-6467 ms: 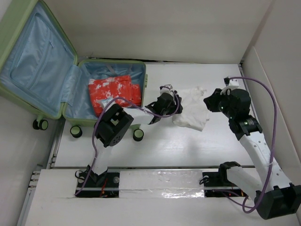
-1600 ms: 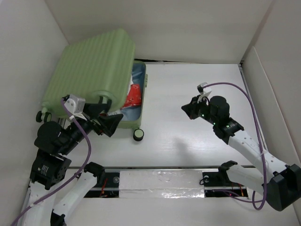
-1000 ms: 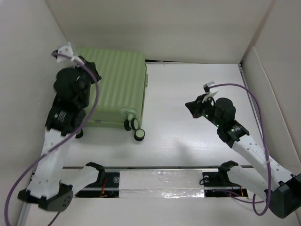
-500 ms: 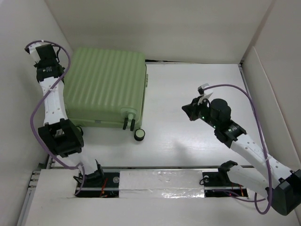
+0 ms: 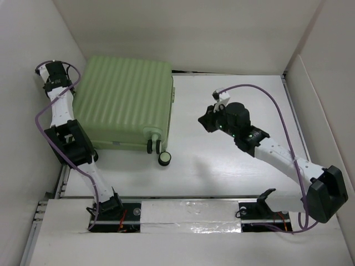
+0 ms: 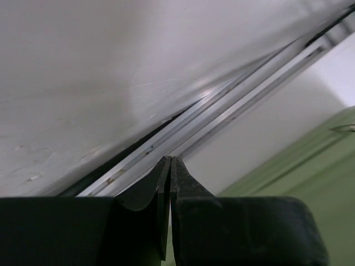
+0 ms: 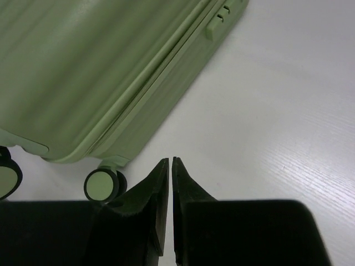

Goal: Pack the luggage

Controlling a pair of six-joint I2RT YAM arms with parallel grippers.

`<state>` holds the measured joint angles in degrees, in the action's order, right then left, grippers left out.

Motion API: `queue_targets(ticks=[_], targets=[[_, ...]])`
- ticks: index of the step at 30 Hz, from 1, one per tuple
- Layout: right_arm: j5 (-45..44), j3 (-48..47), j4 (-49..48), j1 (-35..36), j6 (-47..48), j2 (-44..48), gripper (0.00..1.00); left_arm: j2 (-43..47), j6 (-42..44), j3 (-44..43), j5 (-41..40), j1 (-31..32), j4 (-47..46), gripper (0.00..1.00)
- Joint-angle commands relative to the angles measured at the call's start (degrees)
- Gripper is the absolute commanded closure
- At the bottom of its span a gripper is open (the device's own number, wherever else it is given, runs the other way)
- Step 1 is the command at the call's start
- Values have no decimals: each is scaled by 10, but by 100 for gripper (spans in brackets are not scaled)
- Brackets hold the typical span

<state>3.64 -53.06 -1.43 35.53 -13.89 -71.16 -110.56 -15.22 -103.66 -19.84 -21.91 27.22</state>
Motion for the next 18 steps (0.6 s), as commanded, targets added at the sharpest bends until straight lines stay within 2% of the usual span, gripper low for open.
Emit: queue_targets(ticks=[1,3,5,6,10,11,12,16,18], targets=[[-34,-25,-49,2,-1,-7,87,-44,27,-6,24,13,93,100],[-27,-41,-42,2,-1,-26,84,-48,26,6,22,13,96,100],[-23,-56,-47,2,-2,-37,78,-45,27,34,57,7,86,100],[-28,-59,-50,2,-3,-43,77,-43,27,42,104,7,84,100],[-53,-72,-50,2,-4,-72,72,-19,21,104,167,62,47,100],[-56,-74,-48,-4,-4,-79,70,-11,19,134,181,91,39,100],[-57,-72,-47,-16,-6,-80,70,2,12,156,219,106,22,100],[-47,-78,-38,-65,-8,-84,64,76,-23,235,284,172,-32,100],[-41,-79,-32,-88,-5,-84,58,111,-37,290,318,209,-47,100]])
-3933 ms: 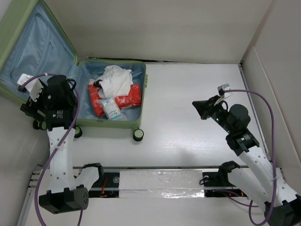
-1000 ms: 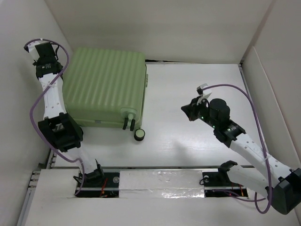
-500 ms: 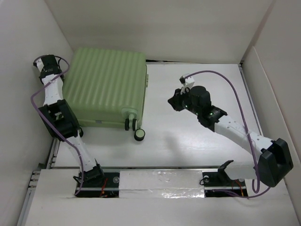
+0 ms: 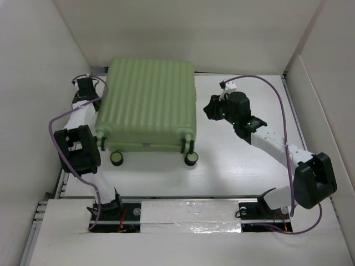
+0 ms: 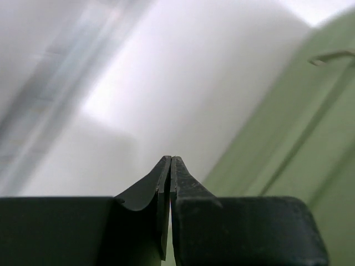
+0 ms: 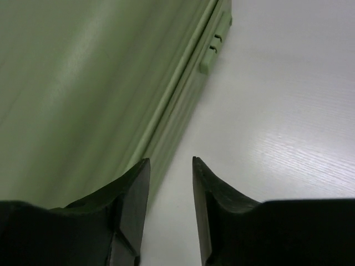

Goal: Pack the luggage

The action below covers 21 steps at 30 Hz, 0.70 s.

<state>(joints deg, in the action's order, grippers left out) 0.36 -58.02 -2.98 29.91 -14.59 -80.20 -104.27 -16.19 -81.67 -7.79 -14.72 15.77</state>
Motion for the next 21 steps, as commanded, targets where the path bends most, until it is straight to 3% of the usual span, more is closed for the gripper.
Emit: queue_targets(ticks=[1,4,12,17,21], targets=[[10,-30,-15,-53,3,7,56,95,-45,99,210,150,37,100],[17,-42,-4,-82,11,-5,49,175,-76,179,221,201,9,100],[23,-94,47,-151,17,-98,50,319,-115,325,174,289,-18,100],[91,-140,61,-130,28,-170,52,377,-148,377,140,363,-30,100],[135,-234,95,-88,37,-238,54,429,-191,446,129,410,-64,100]])
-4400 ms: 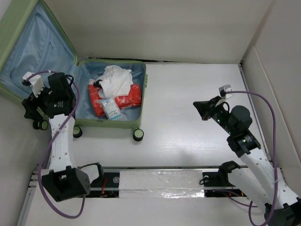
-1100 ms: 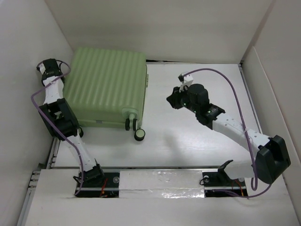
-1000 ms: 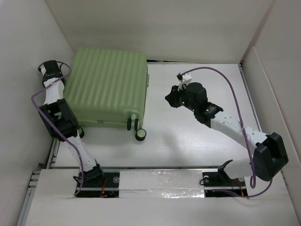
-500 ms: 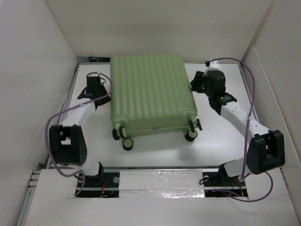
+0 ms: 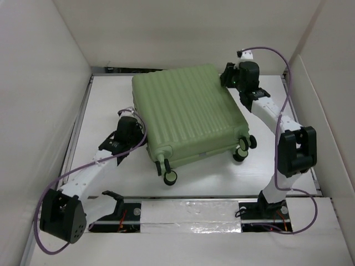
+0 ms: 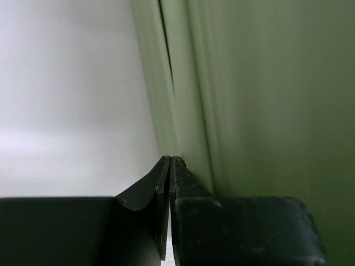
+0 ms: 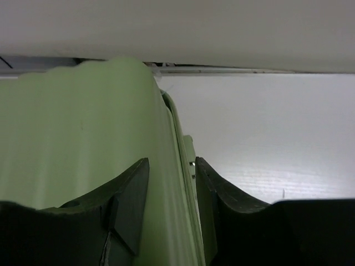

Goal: Pack the luggage

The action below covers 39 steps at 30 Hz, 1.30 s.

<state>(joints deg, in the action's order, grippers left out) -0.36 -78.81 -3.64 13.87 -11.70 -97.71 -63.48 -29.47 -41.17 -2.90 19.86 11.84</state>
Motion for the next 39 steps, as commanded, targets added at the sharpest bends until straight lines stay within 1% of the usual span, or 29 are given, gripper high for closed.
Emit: queue_targets(ticks=[1,2,4,6,7,8,10,13,14,15,16,17,18,19,20,21,23,25,26,28,29,30,31,32,33,34,36,37,39], targets=[[153,-79,112,78,11,-79,54,38,-77,49,69,90,-28,100],[159,-107,122,85,14,-93,54,47,-85,56,56,106,-25,100],[159,-176,146,85,17,-119,54,83,-101,57,-21,151,-3,100],[153,-202,152,68,12,-117,51,113,-111,36,-115,159,21,100],[149,-211,152,57,8,-99,49,147,-112,27,-138,159,25,89],[145,-216,154,47,7,-85,47,162,-105,21,-162,159,22,83],[129,-204,155,13,7,-44,45,200,-91,-5,-233,159,3,65],[107,-113,131,-10,-1,72,44,238,-86,-31,-290,136,-42,61],[87,-36,105,-10,-4,147,46,248,-97,-23,-288,117,-65,61],[78,7,90,-10,-6,187,51,259,-106,-16,-285,117,-94,61],[66,49,75,11,-16,224,60,273,-114,-8,-276,109,-162,61],[60,88,70,24,-22,297,81,273,-121,-1,-268,109,-197,60],[55,161,64,40,-26,330,92,262,-122,-2,-251,104,-235,59],[54,196,64,82,-31,362,99,216,-121,-16,-252,104,-270,60],[42,228,70,104,-32,391,100,185,-120,-35,-254,99,-274,60],[24,255,106,125,-38,450,100,148,-117,-91,-230,92,-274,60],[-25,321,151,176,-58,513,100,45,-113,-153,-180,46,-270,60],[-58,351,220,200,-91,605,100,-14,-115,-224,-84,-15,-292,57],[-63,369,242,211,-101,631,100,-70,-123,-249,-68,-31,-291,57],[-72,377,303,234,-132,689,100,-124,-110,-325,-55,-63,-274,54],[-72,385,314,240,-142,701,100,-181,-98,-355,-60,-91,-257,53],[-69,390,325,245,-147,706,100,-214,-88,-423,-43,-109,-241,52],[-66,391,334,251,-155,696,100,-285,-76,-467,-25,-126,-187,51],[-68,389,345,252,-157,684,100,-318,-71,-510,-13,-152,-155,51],[-80,390,355,258,-157,670,100,-353,-51,-580,23,-160,-129,51],[-92,392,357,258,-161,655,100,-384,-37,-615,48,-167,-82,51],[-120,389,353,263,-165,620,100,-471,1,-690,77,-167,-45,50],[-135,389,344,256,-168,611,100,-513,9,-709,84,-167,-16,50],[-153,393,320,244,-157,593,100,-539,13,-723,120,-181,-18,50]])
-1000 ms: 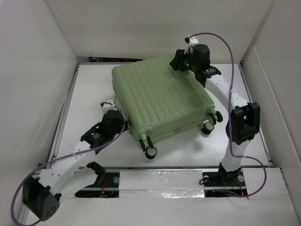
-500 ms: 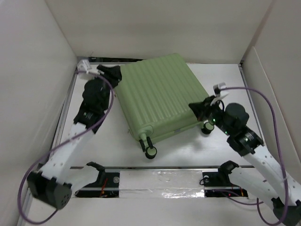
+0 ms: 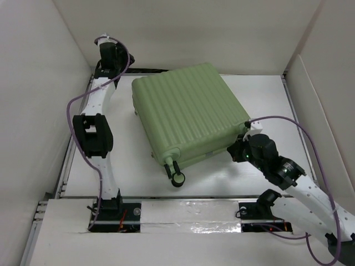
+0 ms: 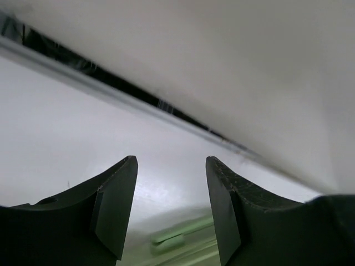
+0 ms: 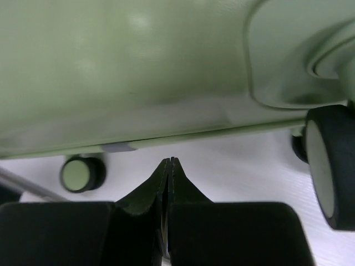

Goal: Pack the luggage

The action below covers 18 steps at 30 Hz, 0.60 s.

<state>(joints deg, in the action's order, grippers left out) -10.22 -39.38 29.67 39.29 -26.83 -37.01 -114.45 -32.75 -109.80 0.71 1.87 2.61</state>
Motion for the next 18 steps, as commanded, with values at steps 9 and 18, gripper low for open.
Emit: queue_targets(ticks=[9,18], targets=[[-82,3,-78,-92,19,-43,100,-173,66,-156,188,-6,116,48],[-4,-58,-259,-179,107,-203,100,79,-73,382,123,27,-248,53]])
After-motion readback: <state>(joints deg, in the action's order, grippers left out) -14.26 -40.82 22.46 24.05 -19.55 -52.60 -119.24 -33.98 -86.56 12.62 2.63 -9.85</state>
